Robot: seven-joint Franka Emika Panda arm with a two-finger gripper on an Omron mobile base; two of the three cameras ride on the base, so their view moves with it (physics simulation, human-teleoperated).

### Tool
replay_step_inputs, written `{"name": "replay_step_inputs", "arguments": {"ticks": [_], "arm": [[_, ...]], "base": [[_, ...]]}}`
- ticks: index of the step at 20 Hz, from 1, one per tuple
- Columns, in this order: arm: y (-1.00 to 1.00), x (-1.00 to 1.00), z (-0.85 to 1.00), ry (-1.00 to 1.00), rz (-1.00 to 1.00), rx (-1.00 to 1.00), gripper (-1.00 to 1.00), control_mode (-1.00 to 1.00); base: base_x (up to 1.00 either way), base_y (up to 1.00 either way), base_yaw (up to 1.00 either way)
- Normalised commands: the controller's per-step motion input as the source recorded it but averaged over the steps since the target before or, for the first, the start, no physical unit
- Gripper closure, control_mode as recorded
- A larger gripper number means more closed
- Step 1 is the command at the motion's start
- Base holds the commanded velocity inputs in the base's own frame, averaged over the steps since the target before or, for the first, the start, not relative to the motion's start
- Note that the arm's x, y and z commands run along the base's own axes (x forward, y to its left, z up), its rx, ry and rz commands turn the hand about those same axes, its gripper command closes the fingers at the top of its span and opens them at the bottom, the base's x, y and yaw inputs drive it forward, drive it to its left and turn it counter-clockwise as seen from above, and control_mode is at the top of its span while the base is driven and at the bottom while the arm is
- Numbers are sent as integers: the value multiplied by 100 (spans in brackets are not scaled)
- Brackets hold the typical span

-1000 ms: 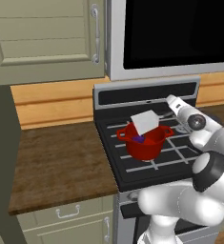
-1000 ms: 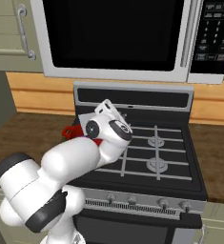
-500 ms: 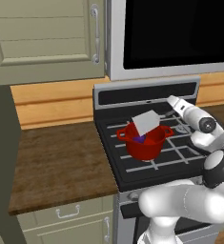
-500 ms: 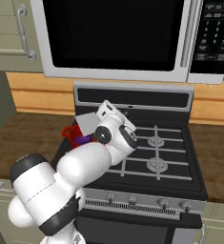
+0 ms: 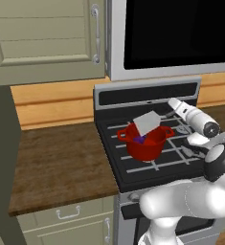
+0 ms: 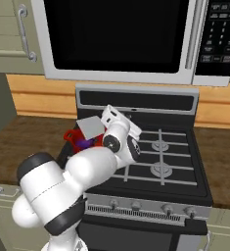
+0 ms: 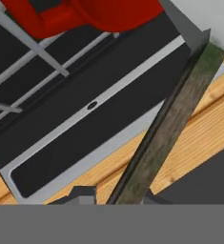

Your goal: Put the bell pepper and eggplant in the pot. Retrieve the spatula and lightly stir the vegetables in the pot.

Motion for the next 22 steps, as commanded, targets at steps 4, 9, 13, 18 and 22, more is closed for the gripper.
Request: {"name": "replay_step_inputs", "arguments": {"ticks": [4, 9, 13, 18, 22], "arm": [[-10, 0, 78, 0, -5, 0, 100, -100], [-6, 0, 61, -3, -1, 0, 100, -100], [25, 0, 0, -7, 5, -1, 100, -100], [51, -7, -7, -6, 13, -9, 100, -100], [23, -14, -6, -4, 18, -15, 100, -100]], "base": [[0, 0, 0], [0, 0, 0], [0, 0, 0], [0, 0, 0], [0, 0, 0]]}}
